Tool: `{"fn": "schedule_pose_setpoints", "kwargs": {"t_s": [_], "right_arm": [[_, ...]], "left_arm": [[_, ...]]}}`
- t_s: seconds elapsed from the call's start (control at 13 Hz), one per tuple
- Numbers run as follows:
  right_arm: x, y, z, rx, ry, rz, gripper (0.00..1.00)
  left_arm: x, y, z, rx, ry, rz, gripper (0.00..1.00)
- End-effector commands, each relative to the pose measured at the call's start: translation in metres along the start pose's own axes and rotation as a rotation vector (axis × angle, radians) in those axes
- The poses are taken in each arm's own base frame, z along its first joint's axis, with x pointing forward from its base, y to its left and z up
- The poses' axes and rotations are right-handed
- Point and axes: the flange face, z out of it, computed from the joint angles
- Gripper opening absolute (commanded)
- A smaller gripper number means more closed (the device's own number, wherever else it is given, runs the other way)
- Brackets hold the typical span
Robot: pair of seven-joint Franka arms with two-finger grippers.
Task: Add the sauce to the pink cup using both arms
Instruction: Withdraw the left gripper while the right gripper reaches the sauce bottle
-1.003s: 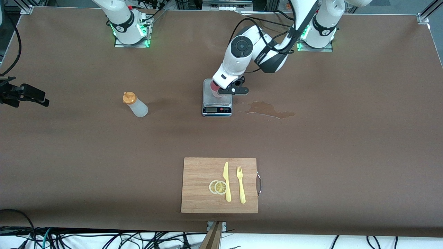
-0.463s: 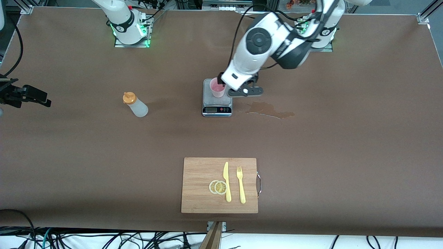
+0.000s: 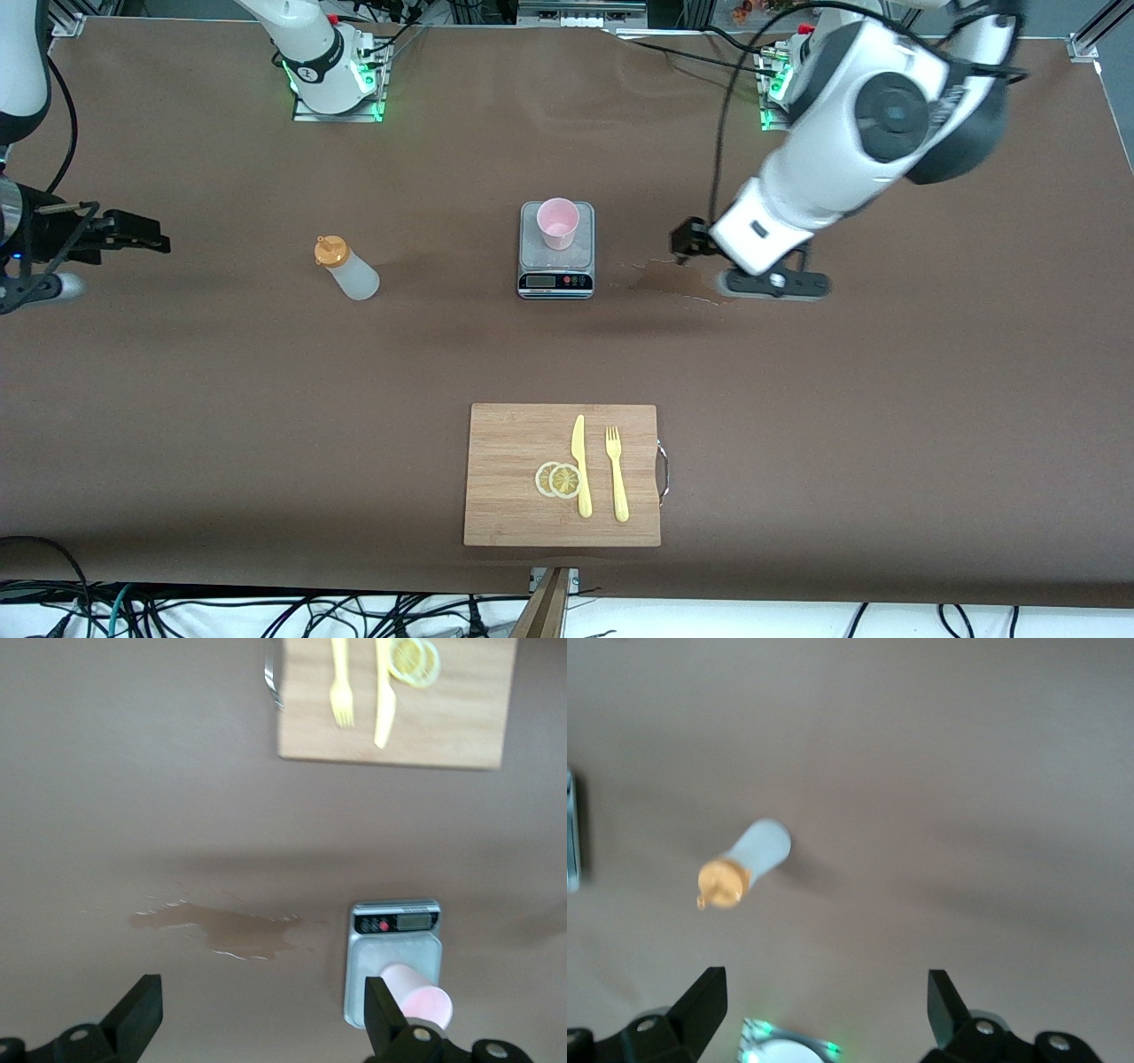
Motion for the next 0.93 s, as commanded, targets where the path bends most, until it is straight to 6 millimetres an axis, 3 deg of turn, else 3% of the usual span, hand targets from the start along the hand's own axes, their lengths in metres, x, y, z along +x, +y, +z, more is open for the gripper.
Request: {"fn": "schedule_pose_setpoints", "kwargs": {"t_s": [0.0, 0.23, 0.39, 0.62, 0.85], "right_arm": [[-0.002, 0.004, 0.034, 0.119, -0.023, -0.295, 0.99], [-0.014, 0.032, 0.075, 0.264, 0.032, -0.444, 1.00], [-0.023, 0.047, 0.107, 0.360, 0.110, -0.569, 0.99], [-0.038, 0.066, 0.152, 0.477, 0.230, -0.719, 0.99], [-0.038, 0.078, 0.187, 0.562, 0.325, -0.818, 0.99]], "left_arm": [[0.017, -0.069, -0.037, 0.059, 0.045, 0.015, 1.00], [0.030, -0.147, -0.076, 0.095, 0.047, 0.075, 1.00], [0.033, -0.186, -0.089, 0.123, 0.032, 0.109, 1.00], [0.023, -0.201, -0.111, 0.171, -0.017, 0.100, 1.00], [0.022, -0.216, -0.115, 0.174, -0.029, 0.076, 1.00]]}}
